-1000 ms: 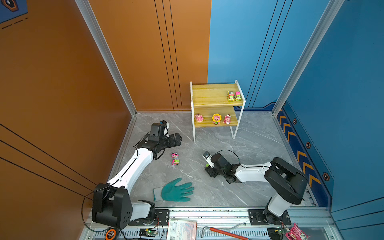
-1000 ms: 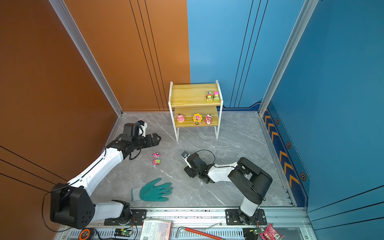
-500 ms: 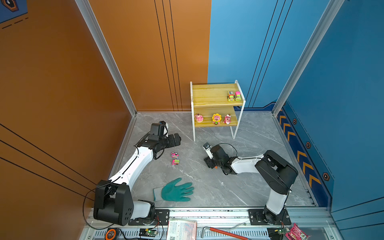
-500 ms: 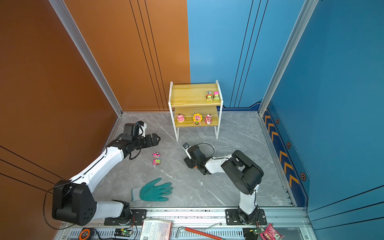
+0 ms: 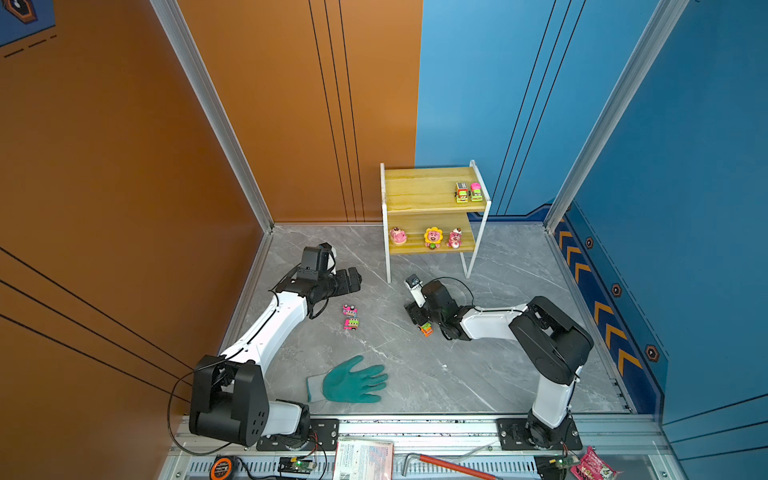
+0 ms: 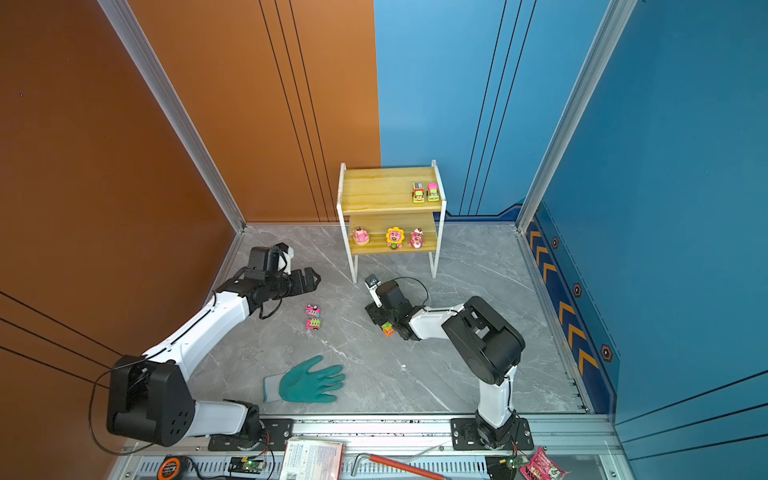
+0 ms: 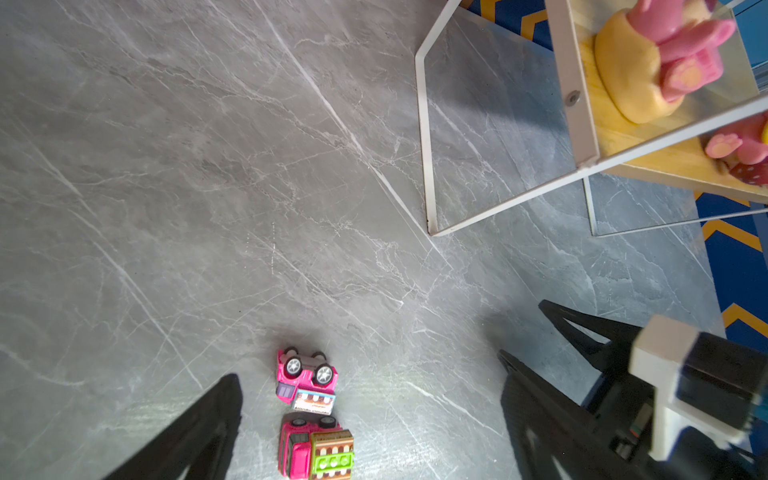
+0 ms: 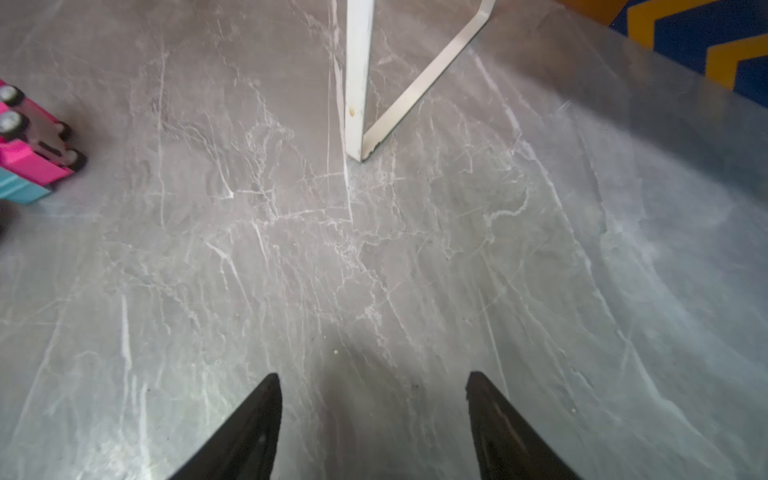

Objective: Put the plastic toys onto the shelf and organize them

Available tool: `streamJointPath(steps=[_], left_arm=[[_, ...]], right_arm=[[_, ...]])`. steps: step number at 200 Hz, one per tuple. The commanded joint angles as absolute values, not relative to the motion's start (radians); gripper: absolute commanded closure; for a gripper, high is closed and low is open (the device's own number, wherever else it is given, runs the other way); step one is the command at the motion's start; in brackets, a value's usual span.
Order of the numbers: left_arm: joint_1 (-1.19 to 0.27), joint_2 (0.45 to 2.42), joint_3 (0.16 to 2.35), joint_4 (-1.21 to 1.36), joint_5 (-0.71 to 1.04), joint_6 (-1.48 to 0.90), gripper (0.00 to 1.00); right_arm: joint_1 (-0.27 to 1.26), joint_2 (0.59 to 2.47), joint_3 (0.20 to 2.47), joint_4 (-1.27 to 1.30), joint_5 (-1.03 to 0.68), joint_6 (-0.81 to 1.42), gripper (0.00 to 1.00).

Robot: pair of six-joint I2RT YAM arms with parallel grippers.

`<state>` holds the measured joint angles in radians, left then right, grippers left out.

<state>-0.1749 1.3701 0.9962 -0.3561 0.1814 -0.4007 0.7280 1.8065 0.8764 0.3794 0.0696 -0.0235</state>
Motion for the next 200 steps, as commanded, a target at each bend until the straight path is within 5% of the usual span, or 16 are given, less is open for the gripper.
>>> streamJointPath(steps=[1,96,200], left_arm=[[-0.169,1.376,1.024,-0.361,0.189,-0.390,0.02],[-0.310,1.287,1.023,-0.357,0.214,-0.354,0.01],[-0.367,1.250,1.023,-0.357,0.245,-0.347,0.01]], right_arm=[[0.729,1.666,0.807,0.445,0.034,0.015,0.29],[0.729,1.408,0.470,0.662,0.072,0.077,0.28],[0.763,1.722,0.335,1.191,0.020,0.111,0.30]])
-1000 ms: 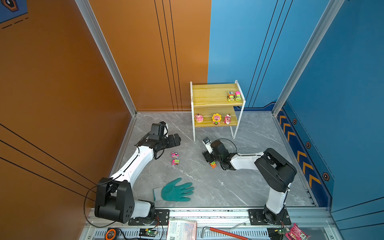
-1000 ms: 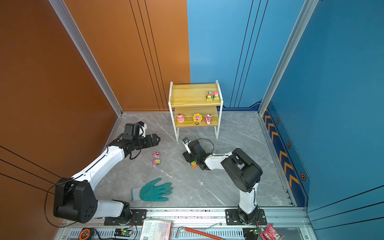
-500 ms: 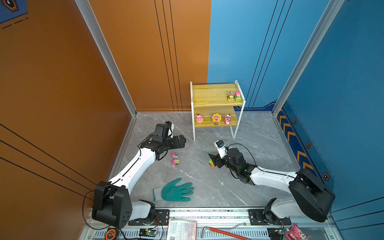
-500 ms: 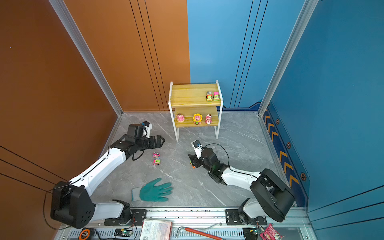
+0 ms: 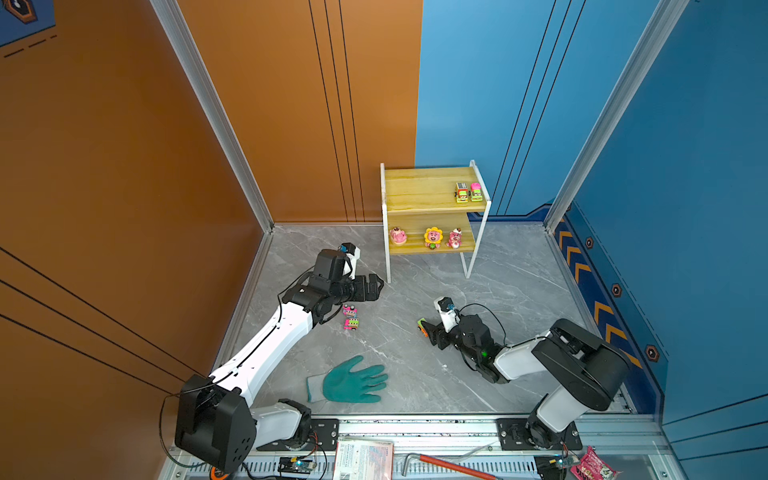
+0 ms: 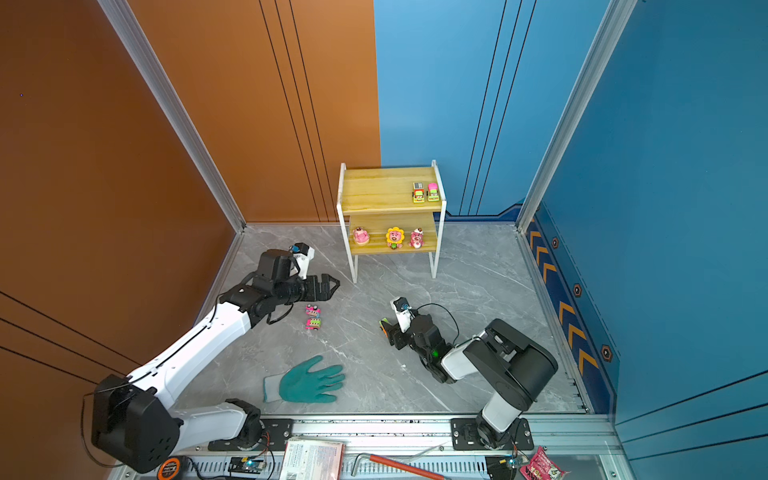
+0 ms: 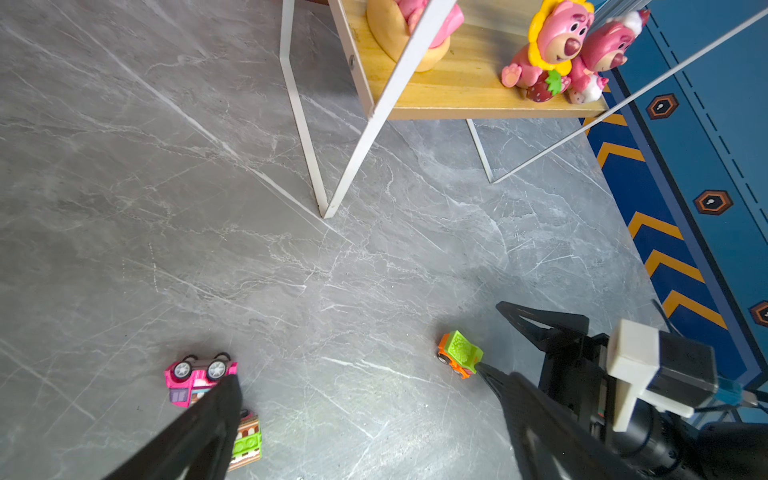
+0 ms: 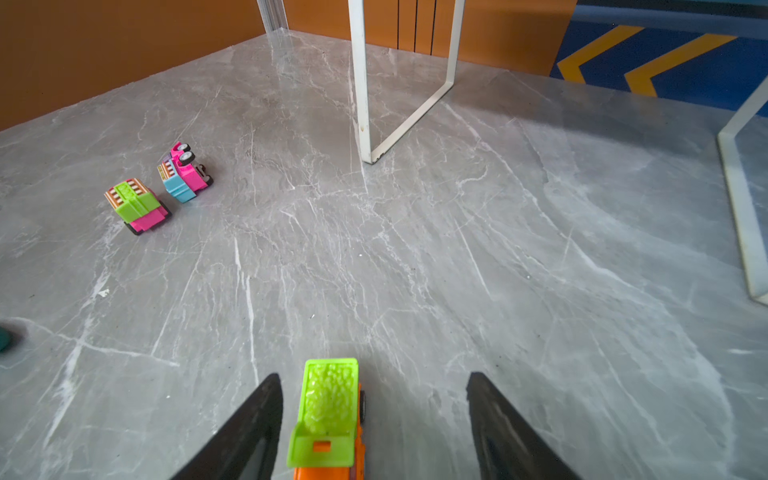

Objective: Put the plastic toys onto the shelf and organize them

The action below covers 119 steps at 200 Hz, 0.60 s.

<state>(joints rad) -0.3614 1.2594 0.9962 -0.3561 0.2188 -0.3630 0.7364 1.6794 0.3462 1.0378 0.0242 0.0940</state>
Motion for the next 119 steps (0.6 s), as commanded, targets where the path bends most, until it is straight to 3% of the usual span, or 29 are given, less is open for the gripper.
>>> streamJointPath(steps=[1,72,119], left_arm=[[-0.368,1.250,1.023,-0.357,0.245,-0.347,0.01],[-0.370,1.242,1.022,-0.357,0.242,-0.345,0.01],[-0.369,1.242,1.022,-0.357,0.239,-0.345,0.01]], right_arm=[[0.763,1.724,0.335,1.193,0.021,0.111,0.30],[0.801,1.788,0.348,1.186,0.063,0.080,0.35],[0.801,1.813,0.363,1.155,0.068,0.067,0.48]])
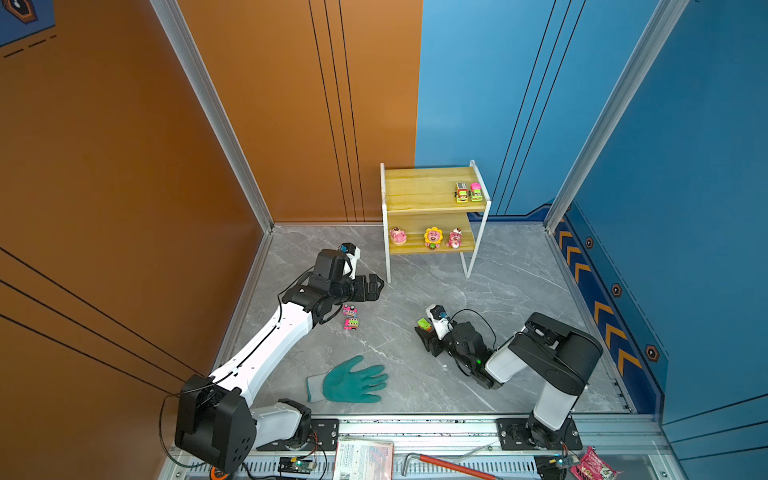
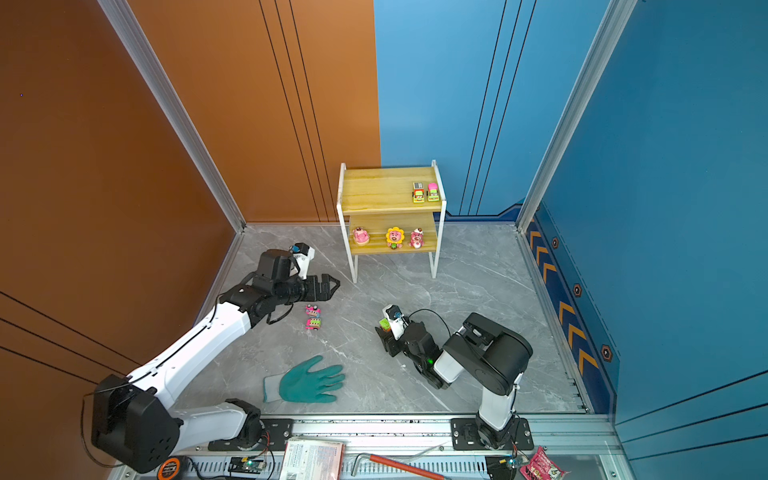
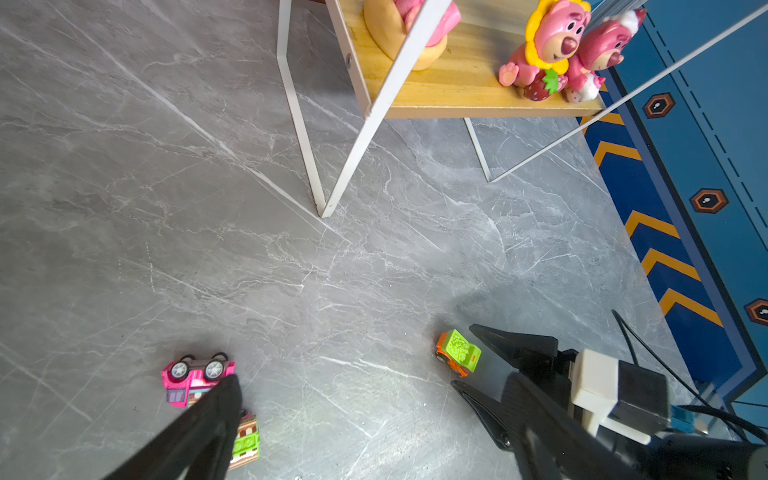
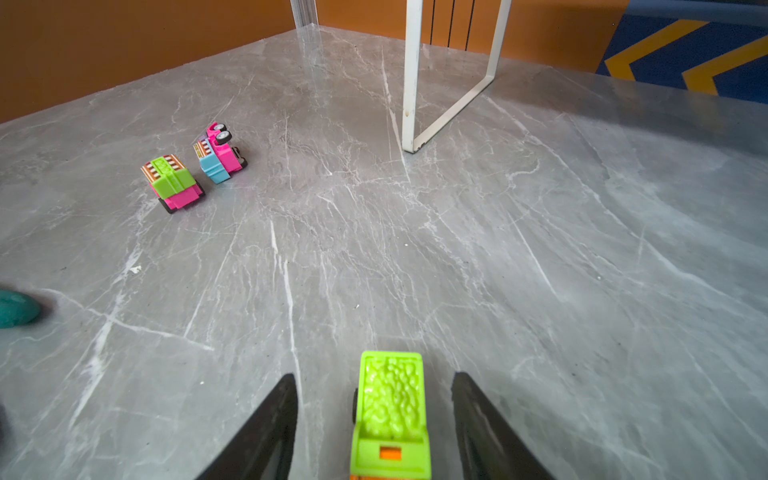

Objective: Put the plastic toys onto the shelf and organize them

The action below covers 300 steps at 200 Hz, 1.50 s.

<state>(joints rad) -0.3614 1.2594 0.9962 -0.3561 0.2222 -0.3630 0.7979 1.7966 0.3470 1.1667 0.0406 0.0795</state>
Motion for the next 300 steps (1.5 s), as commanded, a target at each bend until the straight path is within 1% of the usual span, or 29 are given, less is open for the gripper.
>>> streamJointPath(steps=[1,47,105,145,164,178,193,227,247,300], left_arm=[[-0.369,1.242,1.022,-0.357,0.239,-0.345,0.01],[-0.355,1.247,1.023,-0.357,0.245,-0.351,0.01],[-0.348,1.253,1.024,-0.357,0.247,-0.354,0.02],[-0.346,1.260,1.023,-0.357,0.248,-0.356,0.02],[-0.343,1.265,1.024,-0.357,0.247,-0.356,0.02],[-0.343,1.266,1.023,-0.357,0.249,-0.355,0.02],[-0.340,1.266,1.023,-0.357,0.247,-0.354,0.02],[-0.331,1.256,1.023,-0.356,0.245,-0.353,0.02],[-0.329,1.240,1.023,-0.355,0.242,-0.351,0.02],[-0.320,1.188,1.021,-0.354,0.230,-0.344,0.02]], right_arm=[[0.802,1.814,0.364,1.154,0.069,0.066,0.48],[0.799,1.826,0.388,1.112,0.063,0.061,0.58],[0.800,1.835,0.391,1.083,0.051,0.064,0.58],[0.796,1.850,0.386,1.094,0.056,0.069,0.64],[0.795,1.844,0.382,1.106,0.053,0.071,0.68],[0.795,1.832,0.383,1.099,0.051,0.073,0.75],[0.795,1.800,0.383,1.078,0.049,0.076,0.78],[0.799,1.685,0.397,0.966,0.054,0.084,0.79],[0.814,1.595,0.422,0.839,0.067,0.090,0.79],[0.893,1.367,0.517,0.472,0.189,0.077,0.79]])
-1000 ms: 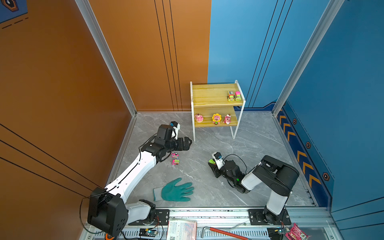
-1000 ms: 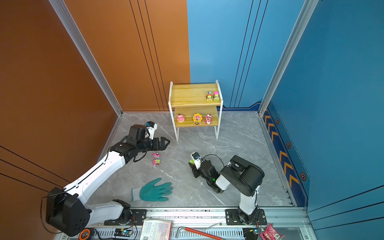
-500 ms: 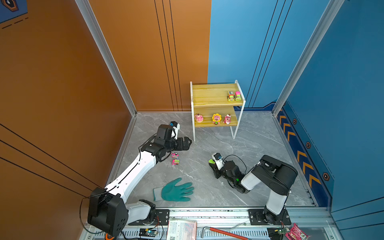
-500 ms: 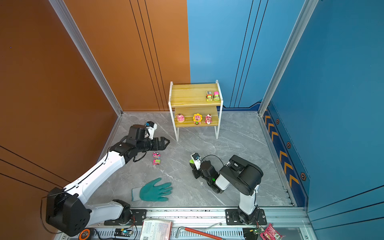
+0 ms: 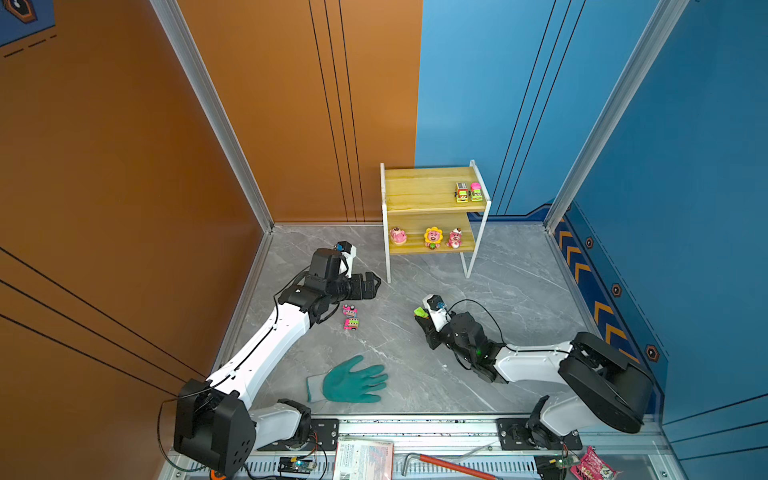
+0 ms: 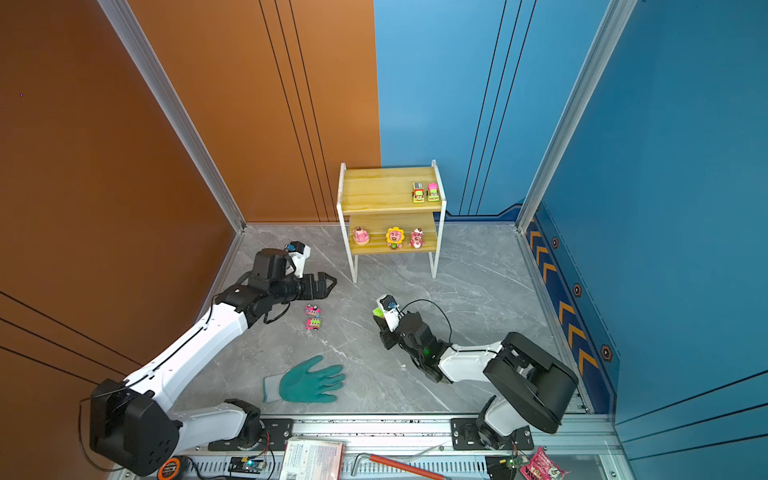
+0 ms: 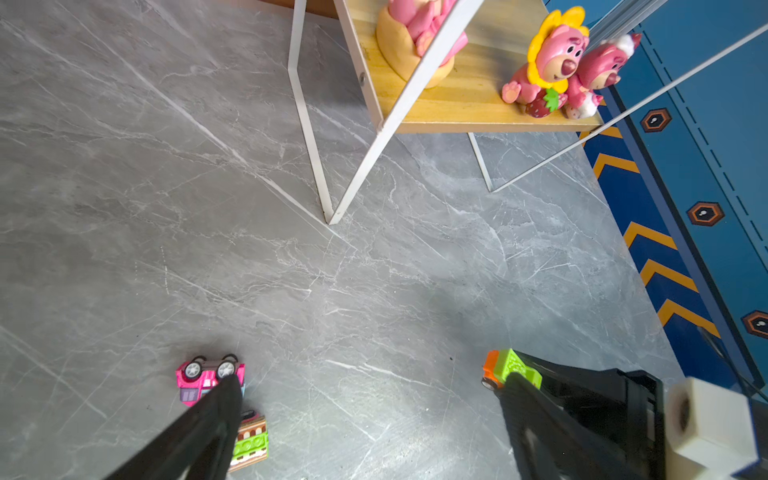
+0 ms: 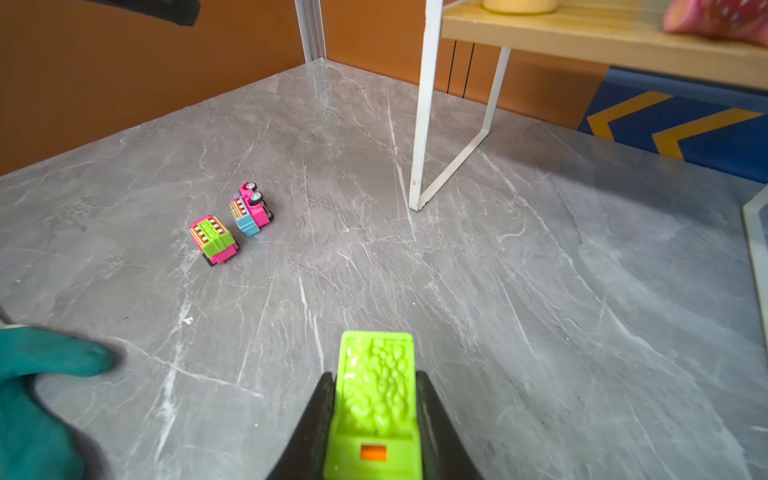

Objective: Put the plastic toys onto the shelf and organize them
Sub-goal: 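Lift the orange car and carry it up over the upper shelf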

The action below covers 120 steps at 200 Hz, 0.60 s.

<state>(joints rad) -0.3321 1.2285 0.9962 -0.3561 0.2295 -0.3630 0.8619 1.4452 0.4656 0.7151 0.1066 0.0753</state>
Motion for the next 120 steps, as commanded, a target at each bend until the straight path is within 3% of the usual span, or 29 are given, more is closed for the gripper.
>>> streamJointPath(steps=[1,120], left_arm=[[-0.319,1.187,1.021,-0.354,0.230,-0.343,0.02],[-0.302,1.070,0.972,-0.290,0.229,-0.331,0.02]], right_arm=[[0.894,1.363,0.518,0.466,0.191,0.077,0.79],[1.071,1.018,0.816,-0.083,0.452,0.061,0.79]])
